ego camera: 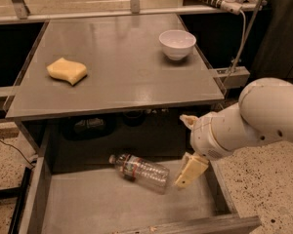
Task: Pick water bottle from top drawer and place on counter
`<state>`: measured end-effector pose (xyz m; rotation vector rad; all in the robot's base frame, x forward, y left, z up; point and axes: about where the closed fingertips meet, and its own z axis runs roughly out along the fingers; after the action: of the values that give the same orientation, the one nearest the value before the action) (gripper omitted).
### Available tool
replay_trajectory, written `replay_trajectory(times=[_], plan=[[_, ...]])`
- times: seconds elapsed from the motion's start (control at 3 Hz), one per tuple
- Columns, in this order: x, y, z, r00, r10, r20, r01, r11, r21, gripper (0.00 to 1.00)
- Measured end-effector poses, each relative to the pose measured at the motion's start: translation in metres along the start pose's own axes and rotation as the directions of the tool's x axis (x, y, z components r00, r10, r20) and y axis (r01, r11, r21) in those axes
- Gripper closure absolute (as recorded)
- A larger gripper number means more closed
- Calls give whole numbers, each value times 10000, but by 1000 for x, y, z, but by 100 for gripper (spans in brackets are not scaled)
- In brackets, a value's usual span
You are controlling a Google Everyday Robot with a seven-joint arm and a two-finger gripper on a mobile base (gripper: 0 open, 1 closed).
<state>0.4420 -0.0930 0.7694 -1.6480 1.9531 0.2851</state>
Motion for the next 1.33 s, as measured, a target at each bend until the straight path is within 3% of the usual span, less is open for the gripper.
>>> replay_trajectory(times=[0.33,0.67,1.0,1.33], plan=[[8,-1,27,9968,741,285,-735,9970,-231,0],[24,1,60,9861,1591,474,-1568,9864,-485,0],[29,8,90,9799,1872,690,-1828,9810,-648,0],[21,14,109,9870,1468,652,-1442,9886,-423,0]])
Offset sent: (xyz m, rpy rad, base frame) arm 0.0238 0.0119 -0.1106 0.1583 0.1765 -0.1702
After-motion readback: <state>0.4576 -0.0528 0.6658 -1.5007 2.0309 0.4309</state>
